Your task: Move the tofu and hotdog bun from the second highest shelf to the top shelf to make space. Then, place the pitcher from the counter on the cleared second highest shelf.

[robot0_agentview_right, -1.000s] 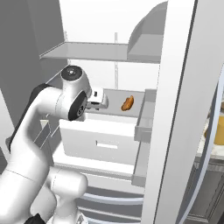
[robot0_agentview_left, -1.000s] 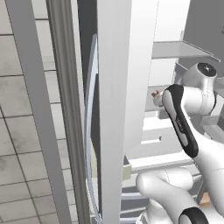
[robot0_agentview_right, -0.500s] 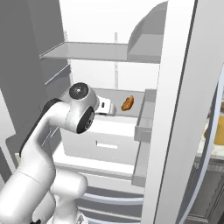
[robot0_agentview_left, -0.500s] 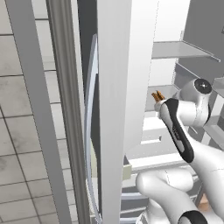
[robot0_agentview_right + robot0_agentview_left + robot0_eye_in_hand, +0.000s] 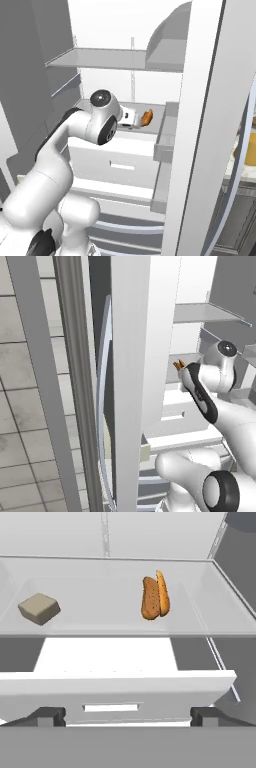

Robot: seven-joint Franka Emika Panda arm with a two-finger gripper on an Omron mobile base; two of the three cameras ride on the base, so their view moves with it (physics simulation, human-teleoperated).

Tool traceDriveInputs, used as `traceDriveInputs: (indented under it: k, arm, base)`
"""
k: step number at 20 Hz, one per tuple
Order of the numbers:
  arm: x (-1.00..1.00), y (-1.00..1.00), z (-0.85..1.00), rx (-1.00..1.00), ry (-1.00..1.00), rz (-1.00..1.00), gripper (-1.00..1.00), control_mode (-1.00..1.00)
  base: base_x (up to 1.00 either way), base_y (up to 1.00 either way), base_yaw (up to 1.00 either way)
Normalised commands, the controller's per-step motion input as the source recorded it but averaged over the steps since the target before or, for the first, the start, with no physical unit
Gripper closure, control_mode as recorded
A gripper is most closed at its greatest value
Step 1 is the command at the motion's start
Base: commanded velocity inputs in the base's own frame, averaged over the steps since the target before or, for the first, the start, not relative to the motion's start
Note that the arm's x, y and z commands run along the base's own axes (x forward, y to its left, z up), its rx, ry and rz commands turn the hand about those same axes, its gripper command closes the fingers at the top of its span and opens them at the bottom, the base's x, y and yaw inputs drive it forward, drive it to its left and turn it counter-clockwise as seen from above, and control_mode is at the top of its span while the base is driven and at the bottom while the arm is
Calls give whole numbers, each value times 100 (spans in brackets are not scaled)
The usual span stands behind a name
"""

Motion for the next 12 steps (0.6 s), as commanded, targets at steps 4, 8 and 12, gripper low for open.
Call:
traceDriveInputs:
  k: [4, 8, 12]
  arm:
    - [33, -17, -9, -4, 0, -4, -100, -100]
    - [25, -5, -12, -2, 0, -1, -100, -100]
    - [23, -3, -16, -1, 0, 0, -100, -100]
  base:
    - [0, 0, 0]
    - [0, 0, 0]
    - [0, 0, 0]
